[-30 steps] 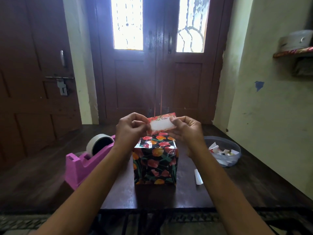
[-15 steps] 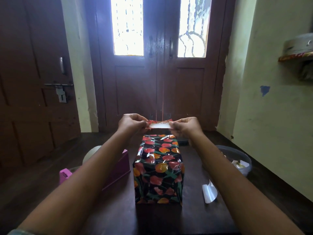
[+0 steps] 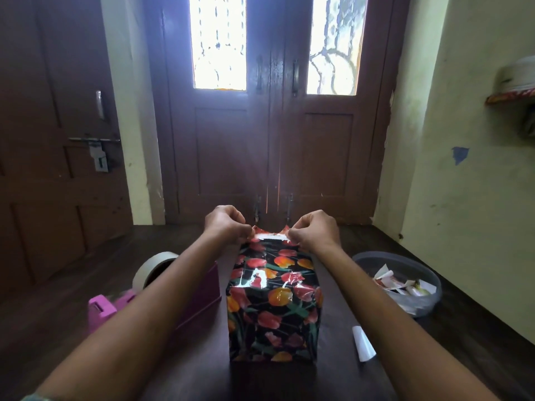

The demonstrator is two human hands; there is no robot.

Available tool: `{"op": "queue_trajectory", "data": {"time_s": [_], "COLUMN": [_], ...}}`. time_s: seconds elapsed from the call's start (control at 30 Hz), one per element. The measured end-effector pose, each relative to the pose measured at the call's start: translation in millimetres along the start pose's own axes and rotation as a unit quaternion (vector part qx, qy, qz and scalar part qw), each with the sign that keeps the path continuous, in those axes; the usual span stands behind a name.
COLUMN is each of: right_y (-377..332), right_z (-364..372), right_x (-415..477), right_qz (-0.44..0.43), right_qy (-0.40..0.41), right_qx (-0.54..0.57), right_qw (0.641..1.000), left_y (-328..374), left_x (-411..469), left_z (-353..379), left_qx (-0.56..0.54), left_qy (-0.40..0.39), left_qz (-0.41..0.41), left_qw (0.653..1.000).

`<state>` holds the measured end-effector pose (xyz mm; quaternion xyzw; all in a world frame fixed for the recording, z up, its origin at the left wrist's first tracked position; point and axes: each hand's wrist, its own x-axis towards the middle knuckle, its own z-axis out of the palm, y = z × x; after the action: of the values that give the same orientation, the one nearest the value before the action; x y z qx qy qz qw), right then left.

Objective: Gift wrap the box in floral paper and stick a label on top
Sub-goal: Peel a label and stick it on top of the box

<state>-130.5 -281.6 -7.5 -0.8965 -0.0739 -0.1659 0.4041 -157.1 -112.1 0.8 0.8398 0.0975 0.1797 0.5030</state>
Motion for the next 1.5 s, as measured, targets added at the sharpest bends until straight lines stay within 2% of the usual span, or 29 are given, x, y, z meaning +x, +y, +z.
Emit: {"op": "queue_trajectory", "data": {"time_s": [0.33, 0.47, 0.57, 0.63, 0.7, 0.77, 0.87, 0.97, 1.1, 1.17, 1.27, 1.5], "right_y": [3, 10, 19, 27, 31, 30, 29, 29, 30, 30, 32, 28], "right_z": [6, 8, 6, 7, 11, 13, 16, 18, 19, 19, 20, 13], "right_x": [-5, -3, -3, -3, -3, -1, 1, 1, 1, 1, 2, 6], "right_qz": [-0.047, -0.022, 0.035, 0.108, 0.16, 0.185, 0.212, 0.207, 0.193, 0.191, 0.191, 0.224], "right_qy": [0.025, 0.014, -0.007, -0.039, -0.062, -0.068, -0.074, -0.062, -0.051, -0.049, -0.052, -0.106], "right_qx": [-0.087, -0.047, -0.013, 0.075, 0.16, 0.208, 0.271, 0.265, 0.25, 0.248, 0.249, 0.258], "right_qw": [0.995, 0.999, 0.999, 0.991, 0.972, 0.958, 0.936, 0.94, 0.947, 0.949, 0.948, 0.934], "left_y": [-4, -2, -4, -7, -11, -12, -13, -7, -8, -10, -8, -1], "left_x": [3, 2, 4, 5, 2, -3, -4, -3, 3, 4, 6, 0], "left_z": [7, 15, 15, 12, 9, 8, 9, 13, 22, 23, 23, 14], "left_qx": [0.137, 0.194, 0.215, 0.176, 0.047, -0.07, -0.108, -0.093, 0.016, 0.049, -0.001, -0.014], "left_qy": [0.039, 0.038, 0.036, 0.015, -0.036, -0.076, -0.112, -0.103, -0.05, -0.039, -0.06, -0.078], "left_qz": [0.069, 0.103, 0.086, 0.036, -0.05, -0.153, -0.228, -0.224, -0.125, -0.119, -0.149, -0.162], "left_qw": [0.987, 0.975, 0.972, 0.984, 0.997, 0.983, 0.961, 0.965, 0.991, 0.991, 0.987, 0.984]}}
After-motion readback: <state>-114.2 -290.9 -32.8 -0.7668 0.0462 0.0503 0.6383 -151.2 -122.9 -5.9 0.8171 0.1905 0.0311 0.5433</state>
